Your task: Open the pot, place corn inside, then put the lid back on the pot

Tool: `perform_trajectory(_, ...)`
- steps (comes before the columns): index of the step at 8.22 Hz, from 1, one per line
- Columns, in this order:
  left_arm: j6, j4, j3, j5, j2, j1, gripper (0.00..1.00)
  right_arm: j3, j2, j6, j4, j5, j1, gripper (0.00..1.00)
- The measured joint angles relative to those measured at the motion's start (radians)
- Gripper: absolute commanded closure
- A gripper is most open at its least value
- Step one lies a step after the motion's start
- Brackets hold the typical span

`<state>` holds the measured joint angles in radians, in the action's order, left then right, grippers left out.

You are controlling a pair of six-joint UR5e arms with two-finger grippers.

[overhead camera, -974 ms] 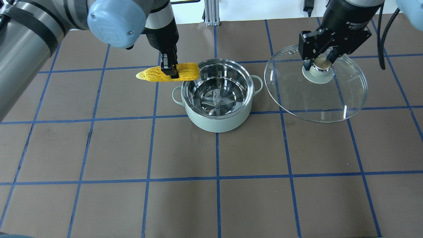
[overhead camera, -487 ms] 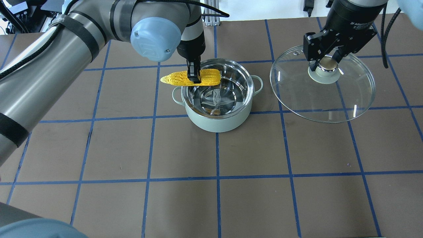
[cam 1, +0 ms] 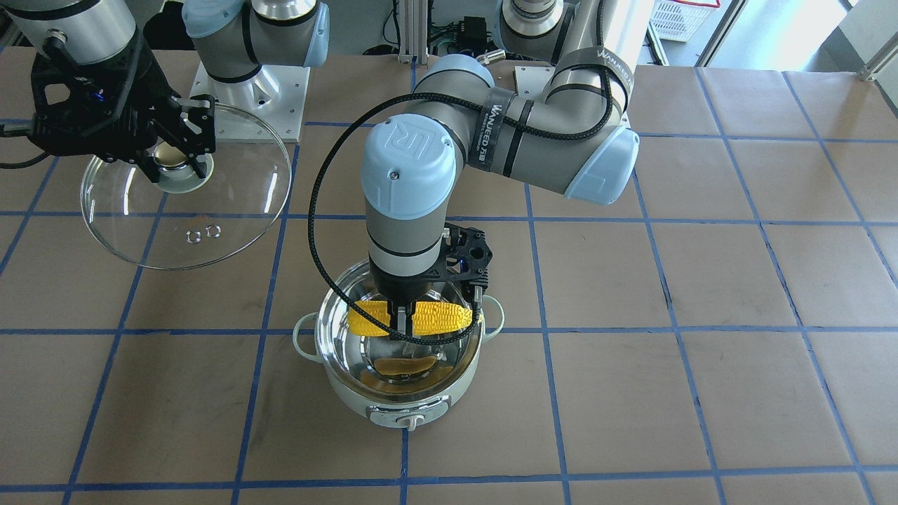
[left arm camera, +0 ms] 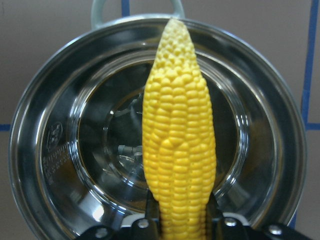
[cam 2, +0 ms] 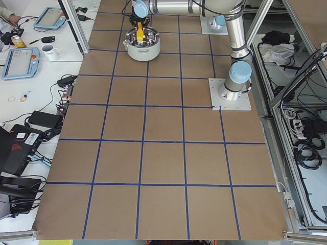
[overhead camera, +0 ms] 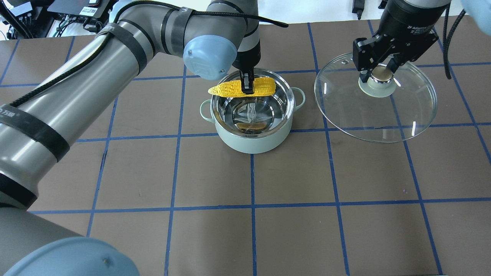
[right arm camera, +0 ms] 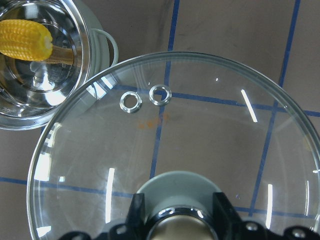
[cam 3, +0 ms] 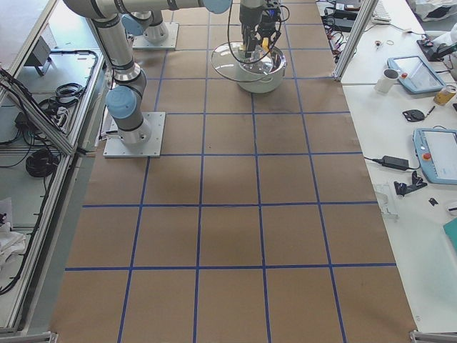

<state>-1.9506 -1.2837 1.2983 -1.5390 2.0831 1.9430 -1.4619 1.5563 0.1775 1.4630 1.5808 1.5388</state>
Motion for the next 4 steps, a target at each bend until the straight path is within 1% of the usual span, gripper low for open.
perform_trajectory(2, -0.014, 0.024, -0.001, 0.068, 0.031, 0.008, 1.00, 0.000, 0.000, -0.001, 0.000, -0.001, 0.001, 1.00)
perform_trajectory(4, -0.018, 0.028, -0.001, 0.086, 0.047, 0.009, 1.00, 0.000, 0.001, -0.004, 0.000, -0.002, 0.002, 1.00)
